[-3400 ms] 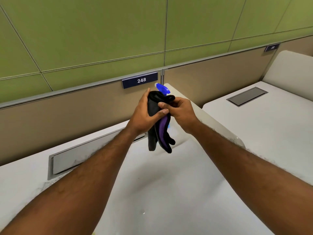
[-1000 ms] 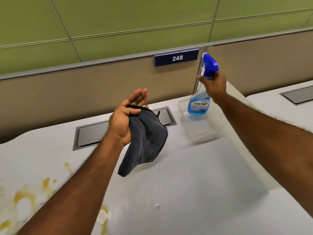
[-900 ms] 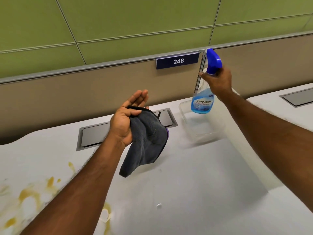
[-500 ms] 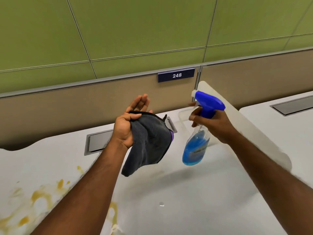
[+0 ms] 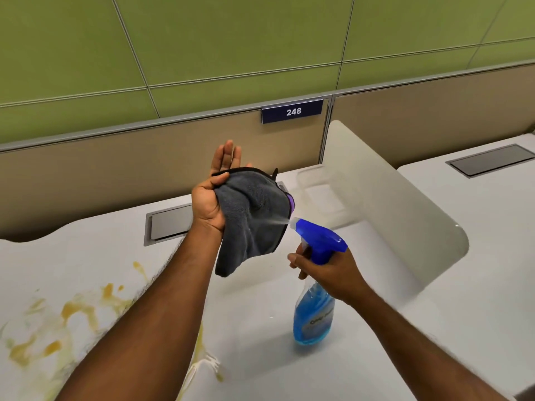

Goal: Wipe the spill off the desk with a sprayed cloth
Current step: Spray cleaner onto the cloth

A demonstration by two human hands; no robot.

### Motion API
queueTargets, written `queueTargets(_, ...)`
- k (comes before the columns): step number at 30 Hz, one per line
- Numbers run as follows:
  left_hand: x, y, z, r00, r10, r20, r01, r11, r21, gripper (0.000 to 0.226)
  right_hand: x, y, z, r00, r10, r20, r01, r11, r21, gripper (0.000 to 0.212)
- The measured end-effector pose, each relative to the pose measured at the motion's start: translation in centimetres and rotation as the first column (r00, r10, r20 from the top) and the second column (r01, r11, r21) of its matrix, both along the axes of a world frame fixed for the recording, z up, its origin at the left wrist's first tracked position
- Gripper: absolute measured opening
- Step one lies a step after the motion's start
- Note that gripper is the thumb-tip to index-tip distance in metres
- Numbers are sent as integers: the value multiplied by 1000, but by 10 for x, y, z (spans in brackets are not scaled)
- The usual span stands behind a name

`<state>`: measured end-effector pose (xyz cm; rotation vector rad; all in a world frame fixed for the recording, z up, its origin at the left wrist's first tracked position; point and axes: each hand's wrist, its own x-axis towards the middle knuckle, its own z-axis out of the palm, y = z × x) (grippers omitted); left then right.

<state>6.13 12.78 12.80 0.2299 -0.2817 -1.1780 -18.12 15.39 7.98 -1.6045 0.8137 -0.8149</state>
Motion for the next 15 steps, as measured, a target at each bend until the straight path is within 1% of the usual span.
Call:
queueTargets(3,-2,2,-1,1000,4,1,-4,1000,18,52,-5,-1,-3,998,-41,-43,40,999,-21,15)
queueTargets(4,-3,2,-2,1000,2,1,-2,1000,20,52,-8,-1,-3,998,-45,-37,44,999,-15,14)
queueTargets(8,-3,3,0,1000,5,1,-5,1000,23,53,-23,-1,-1,999,-19,-31,19,1000,-3,23)
queueTargets(10,-5,3,2,1000,6,10,-7,1000,24,54,-26,0,-1,999,-49,-24,49,999,-13,25)
queueTargets(15,-12,2,7,1000,-4,1,4,1000,23,54,-31,0,-7,987,-156,-25,157,988,5,17)
